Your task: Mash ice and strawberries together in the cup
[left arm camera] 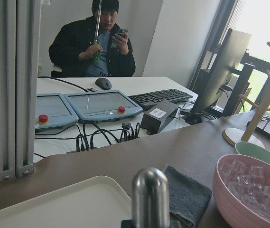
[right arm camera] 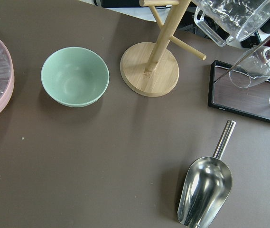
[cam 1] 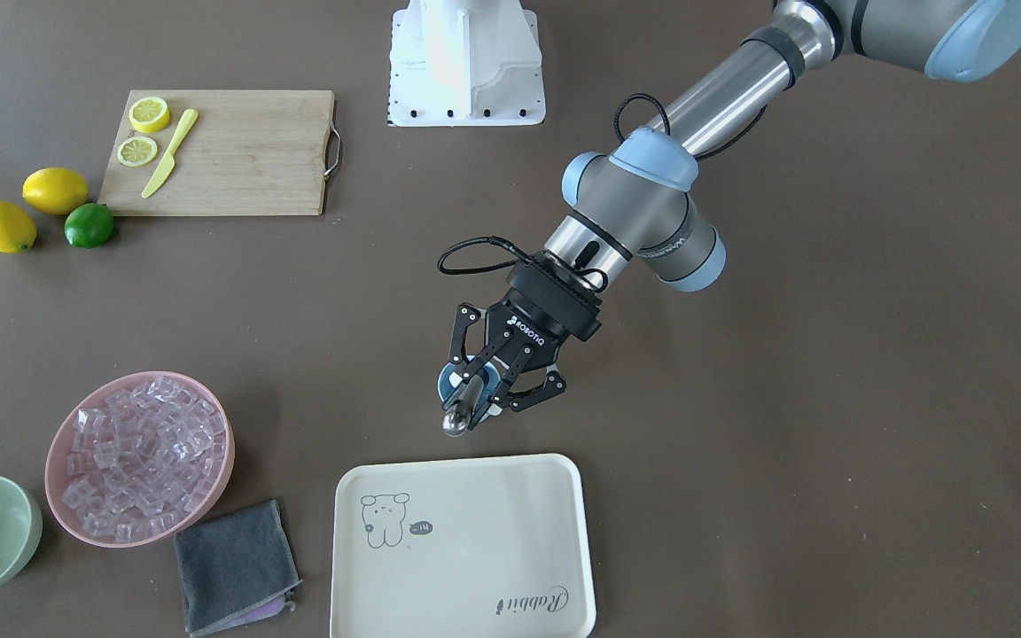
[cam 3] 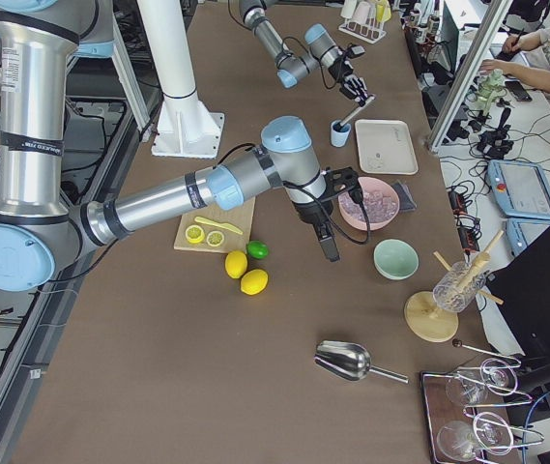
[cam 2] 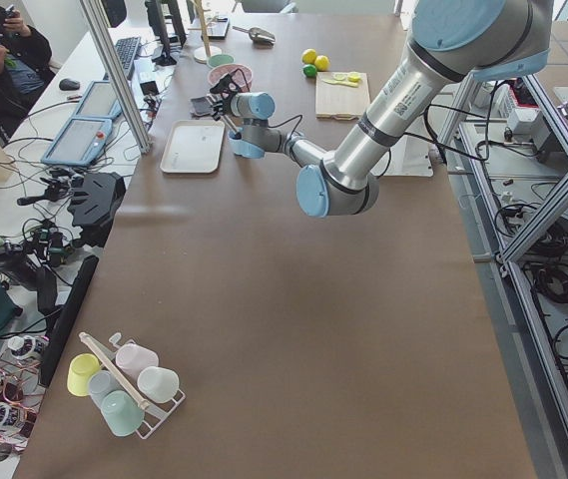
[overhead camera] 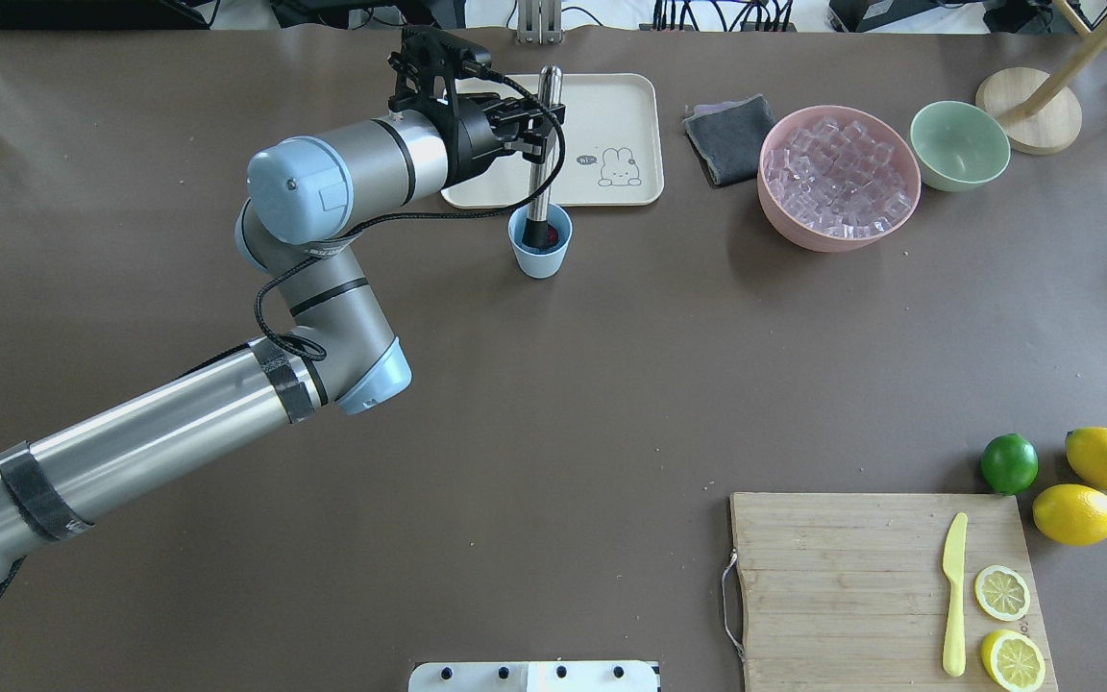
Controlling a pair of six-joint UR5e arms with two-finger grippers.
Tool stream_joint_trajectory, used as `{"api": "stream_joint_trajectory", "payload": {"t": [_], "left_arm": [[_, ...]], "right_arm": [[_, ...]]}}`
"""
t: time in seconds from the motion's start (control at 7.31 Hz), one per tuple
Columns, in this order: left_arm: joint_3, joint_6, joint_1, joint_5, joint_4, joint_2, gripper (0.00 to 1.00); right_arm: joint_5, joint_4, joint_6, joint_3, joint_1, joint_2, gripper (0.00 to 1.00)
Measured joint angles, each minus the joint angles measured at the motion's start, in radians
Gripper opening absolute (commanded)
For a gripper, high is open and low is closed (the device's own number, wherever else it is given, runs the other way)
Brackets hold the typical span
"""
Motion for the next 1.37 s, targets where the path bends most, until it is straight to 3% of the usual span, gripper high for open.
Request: {"api": "stream_joint_trajectory", "payload": {"t": [0.27,0.68,1.09,1.37], "left_arm": [[-0.009,-0.001,-0.001,0.0,-0.001,-0.007,0.0],[-0.123,-0.068,-0.064,-0.012,-0.001,0.008,0.0],[-0.181,-0.107,-0.247,-0.187,0.04,0.073,0.0],[-0.185,-0.11,-0.41,-0.423,0.114,0.145,0.0]], "right_arm": [[0.0,0.0,0.0,-0.001,0.001,-0.001,1.0],[0.007,-0.004,-0.003,-0.004,0.001,-0.001,1.0],[0.017,-0.007,-0.001,-0.01,-0.001,-0.001,1.0],[0.02,-0.006,-0.001,-0.011,-0.005,0.0,1.0]]}}
